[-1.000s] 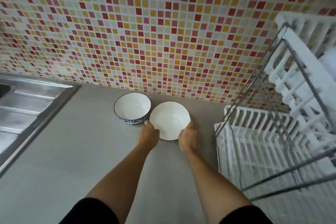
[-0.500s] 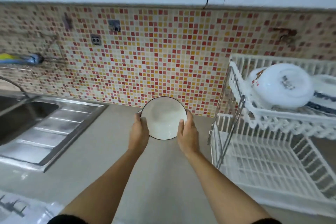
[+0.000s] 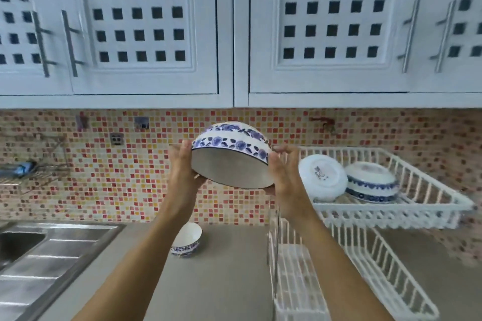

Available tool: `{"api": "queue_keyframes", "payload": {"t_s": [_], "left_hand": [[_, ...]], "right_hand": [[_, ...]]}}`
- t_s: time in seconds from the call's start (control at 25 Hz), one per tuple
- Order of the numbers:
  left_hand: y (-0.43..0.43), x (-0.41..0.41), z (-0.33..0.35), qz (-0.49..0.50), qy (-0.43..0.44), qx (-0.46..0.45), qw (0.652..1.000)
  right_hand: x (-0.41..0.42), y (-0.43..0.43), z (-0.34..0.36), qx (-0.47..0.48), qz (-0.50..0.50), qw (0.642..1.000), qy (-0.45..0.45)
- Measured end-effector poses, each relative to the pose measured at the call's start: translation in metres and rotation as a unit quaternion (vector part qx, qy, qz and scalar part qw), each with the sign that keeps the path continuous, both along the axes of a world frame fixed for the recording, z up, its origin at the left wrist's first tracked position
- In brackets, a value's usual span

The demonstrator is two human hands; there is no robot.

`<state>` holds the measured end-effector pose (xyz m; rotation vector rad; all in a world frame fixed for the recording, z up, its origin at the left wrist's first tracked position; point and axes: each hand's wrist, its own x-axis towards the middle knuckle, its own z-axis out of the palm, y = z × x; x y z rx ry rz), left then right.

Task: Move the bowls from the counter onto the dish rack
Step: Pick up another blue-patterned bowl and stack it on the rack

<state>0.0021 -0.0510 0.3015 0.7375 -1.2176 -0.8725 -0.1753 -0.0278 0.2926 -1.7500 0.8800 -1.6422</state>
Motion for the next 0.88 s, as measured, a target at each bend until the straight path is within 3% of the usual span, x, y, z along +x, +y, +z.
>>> {"api": "queue_keyframes", "payload": {"t_s": [0.08,0.16,0.44,0.64,0.88], "left_hand": [[0.005,-0.029,0.019,-0.042,-0.001,-0.022,0.999],[0.000,-0.061,0.033,-0.082,-0.058,-0.044,0.994],[-0.053,-0.200,0.055,-0.093,-0.304,-0.051,0.947],[-0.067,-0.286,0.052,-0.161,-0.360,-0.076,0.916],[-0.110,-0.345,0.036,-0.086,-0.480,-0.027,0.872]], "right_hand": [[-0.040,0.009,0.016,-0.012,0.048,0.998,0.034],[-0.087,0.012,0.027,-0.026,0.053,0.996,0.068],[-0.255,-0.005,0.058,-0.022,-0.014,0.989,0.144],[-0.348,-0.043,0.057,0.009,-0.056,0.967,0.250],[-0.407,-0.104,0.031,0.067,-0.054,0.936,0.342]]}}
